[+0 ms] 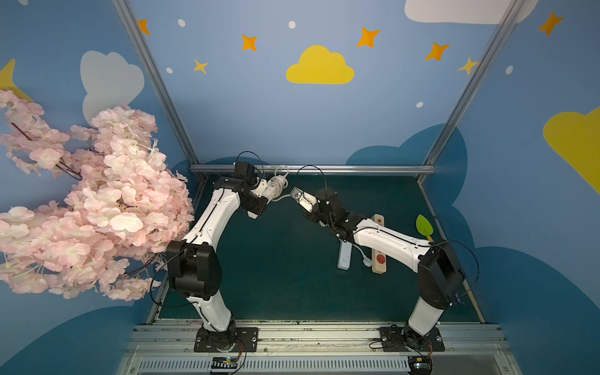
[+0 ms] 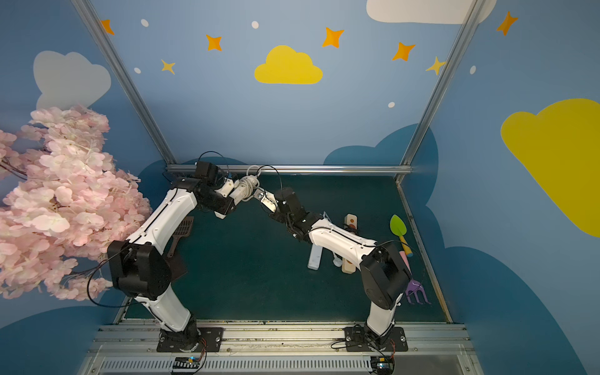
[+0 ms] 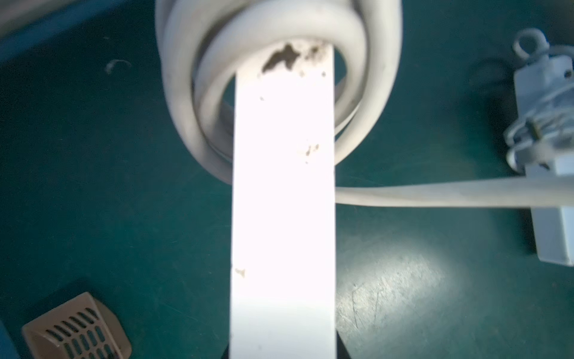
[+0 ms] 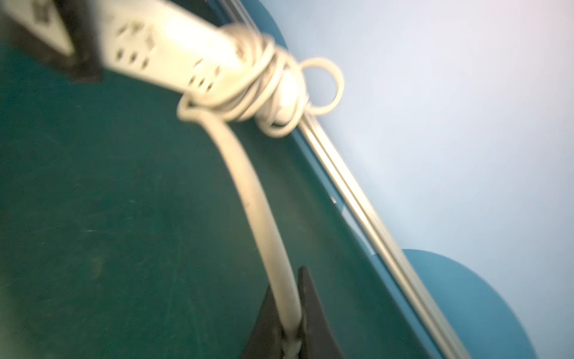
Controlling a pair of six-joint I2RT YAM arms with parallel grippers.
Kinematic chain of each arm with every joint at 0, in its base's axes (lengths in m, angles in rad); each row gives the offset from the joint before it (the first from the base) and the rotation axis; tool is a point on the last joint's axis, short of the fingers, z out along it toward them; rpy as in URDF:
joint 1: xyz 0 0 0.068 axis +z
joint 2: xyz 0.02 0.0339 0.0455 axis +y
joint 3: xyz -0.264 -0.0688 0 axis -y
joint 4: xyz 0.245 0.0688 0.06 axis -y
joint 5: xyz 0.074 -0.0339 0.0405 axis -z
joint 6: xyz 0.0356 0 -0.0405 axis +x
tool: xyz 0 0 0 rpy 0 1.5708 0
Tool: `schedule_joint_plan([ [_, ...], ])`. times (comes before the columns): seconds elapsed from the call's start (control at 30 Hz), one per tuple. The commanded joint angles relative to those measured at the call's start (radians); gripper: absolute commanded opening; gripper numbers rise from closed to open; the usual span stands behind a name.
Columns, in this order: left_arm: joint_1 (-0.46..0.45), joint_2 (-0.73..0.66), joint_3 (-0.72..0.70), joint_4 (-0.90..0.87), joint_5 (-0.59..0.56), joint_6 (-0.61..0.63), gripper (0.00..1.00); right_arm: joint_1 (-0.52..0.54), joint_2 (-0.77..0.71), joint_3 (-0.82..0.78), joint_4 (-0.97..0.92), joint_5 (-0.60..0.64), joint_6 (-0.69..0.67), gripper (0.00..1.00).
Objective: Wrap the cord around the power strip
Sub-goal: Wrap the power cord around the power strip.
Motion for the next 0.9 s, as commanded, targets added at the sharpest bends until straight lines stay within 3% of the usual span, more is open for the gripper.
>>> schedule_joint_plan([
  [0.0, -0.074, 0.021, 0.004, -0.117, 0.096, 0.103, 0.03, -0.037, -0.007, 0.146, -0.019, -0.048, -0.133, 0.00],
  [0.1, -0.148, 0.041, 0.016, -0.233, 0.178, 0.149, 0.03, -0.095, 0.054, 0.283, -0.109, -0.120, -0.187, 0.00],
  [0.27, -0.253, -0.037, -0.059, -0.284, 0.416, 0.264, 0.03, -0.221, 0.175, 0.532, -0.366, -0.357, -0.208, 0.00],
  [0.43, -0.296, -0.105, -0.106, -0.307, 0.564, 0.323, 0.03, -0.316, 0.257, 0.669, -0.567, -0.606, -0.254, 0.00],
  [0.5, -0.296, -0.118, -0.113, -0.301, 0.543, 0.300, 0.03, -0.324, 0.281, 0.693, -0.585, -0.585, -0.290, 0.00],
  [0.57, -0.296, -0.111, -0.131, -0.269, 0.390, 0.235, 0.03, -0.322, 0.286, 0.709, -0.586, -0.470, -0.320, 0.00],
  [0.63, -0.279, -0.088, -0.147, -0.247, 0.293, 0.199, 0.03, -0.317, 0.252, 0.702, -0.593, -0.430, -0.290, 0.00],
  [0.73, -0.249, -0.033, -0.133, -0.241, 0.235, 0.161, 0.03, -0.301, 0.196, 0.654, -0.572, -0.352, -0.247, 0.00],
  [0.87, -0.239, 0.017, -0.085, -0.248, 0.156, 0.127, 0.03, -0.260, 0.177, 0.628, -0.619, -0.158, -0.301, 0.00],
])
